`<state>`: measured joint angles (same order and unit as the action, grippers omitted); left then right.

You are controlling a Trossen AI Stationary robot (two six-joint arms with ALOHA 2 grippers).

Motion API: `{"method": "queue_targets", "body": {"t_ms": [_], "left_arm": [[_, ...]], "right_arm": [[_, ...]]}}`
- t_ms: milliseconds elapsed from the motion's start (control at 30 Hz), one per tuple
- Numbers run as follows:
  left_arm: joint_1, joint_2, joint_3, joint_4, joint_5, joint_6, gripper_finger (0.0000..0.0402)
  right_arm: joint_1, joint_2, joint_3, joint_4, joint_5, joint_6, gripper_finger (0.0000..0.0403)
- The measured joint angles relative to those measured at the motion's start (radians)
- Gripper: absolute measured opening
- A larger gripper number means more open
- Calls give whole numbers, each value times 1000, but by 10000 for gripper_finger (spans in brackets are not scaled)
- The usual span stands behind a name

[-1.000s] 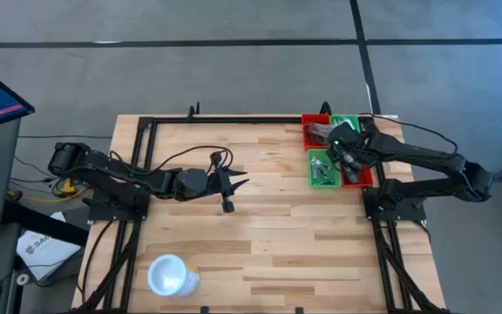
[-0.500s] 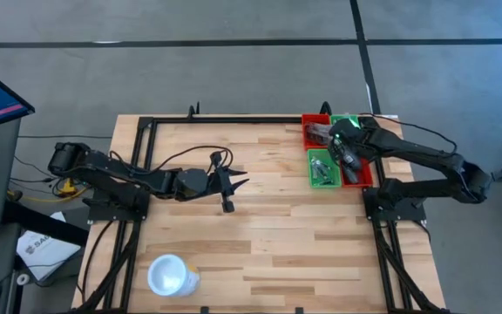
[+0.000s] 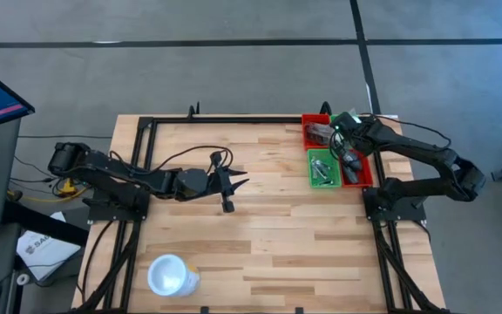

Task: Pick & Place Travel size toiletries
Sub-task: Put the white cotton pack into the top green bin

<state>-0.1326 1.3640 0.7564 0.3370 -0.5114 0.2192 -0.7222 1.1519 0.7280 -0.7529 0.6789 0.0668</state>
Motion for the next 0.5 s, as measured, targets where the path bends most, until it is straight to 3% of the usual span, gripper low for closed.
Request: {"method": "queue_targets", "body": {"t_ms": [500], "left_arm": [[5, 0, 0, 0, 2, 0, 82]], "right_arm": [[-69, 88, 0, 103, -50, -75, 0]]}}
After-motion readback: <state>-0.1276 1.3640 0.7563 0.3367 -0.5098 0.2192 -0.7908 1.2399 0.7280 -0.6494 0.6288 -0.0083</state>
